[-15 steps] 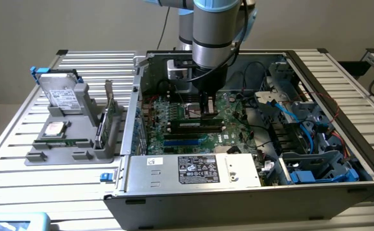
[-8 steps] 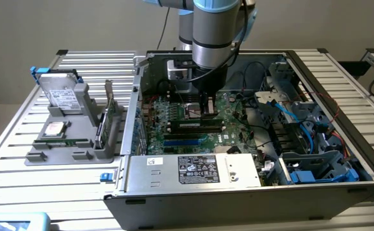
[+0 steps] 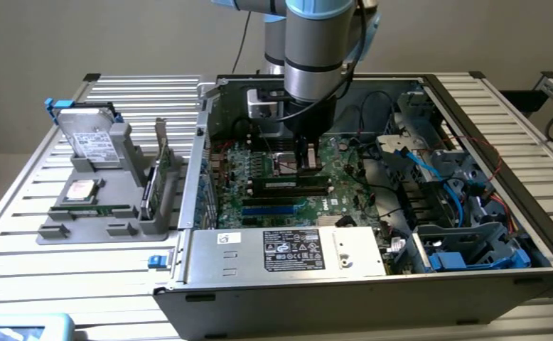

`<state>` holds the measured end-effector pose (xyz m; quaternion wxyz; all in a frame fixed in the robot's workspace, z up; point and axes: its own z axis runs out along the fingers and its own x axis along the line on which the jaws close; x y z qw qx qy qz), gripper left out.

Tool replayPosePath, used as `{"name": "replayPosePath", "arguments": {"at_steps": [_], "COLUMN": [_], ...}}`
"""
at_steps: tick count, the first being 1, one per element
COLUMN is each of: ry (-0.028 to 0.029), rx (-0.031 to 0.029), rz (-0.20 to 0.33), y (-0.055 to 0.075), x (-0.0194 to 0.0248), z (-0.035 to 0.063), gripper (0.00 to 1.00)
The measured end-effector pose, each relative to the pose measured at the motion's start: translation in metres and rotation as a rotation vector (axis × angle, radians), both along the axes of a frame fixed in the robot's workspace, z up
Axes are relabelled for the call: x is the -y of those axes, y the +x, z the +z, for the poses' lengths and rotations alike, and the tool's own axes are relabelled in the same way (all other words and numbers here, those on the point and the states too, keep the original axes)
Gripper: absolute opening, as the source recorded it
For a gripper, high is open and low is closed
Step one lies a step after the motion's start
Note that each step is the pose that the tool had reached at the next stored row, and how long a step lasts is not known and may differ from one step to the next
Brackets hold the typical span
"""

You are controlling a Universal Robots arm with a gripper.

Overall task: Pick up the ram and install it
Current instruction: 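Insert the ram into the slot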

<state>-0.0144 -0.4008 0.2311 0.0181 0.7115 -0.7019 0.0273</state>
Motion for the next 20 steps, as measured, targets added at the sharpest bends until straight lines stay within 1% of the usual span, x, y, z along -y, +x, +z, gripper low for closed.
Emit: {"name": "replayPosePath", "arguments": {"at_steps": [10,16,20], "ry": [-0.0005,-0.0035,-0.0072], "rx": [0.0000,-0.0001,0.0000], "rz": [0.000,0.001,0.005], "y": [-0.0001,-0.0003,-0.0002], "x": [-0.0011,-0.0012,-0.0012], "z": [-0.0019,-0.0034,-0.0029], "gripper": [0.13,0.13,0.13]}}
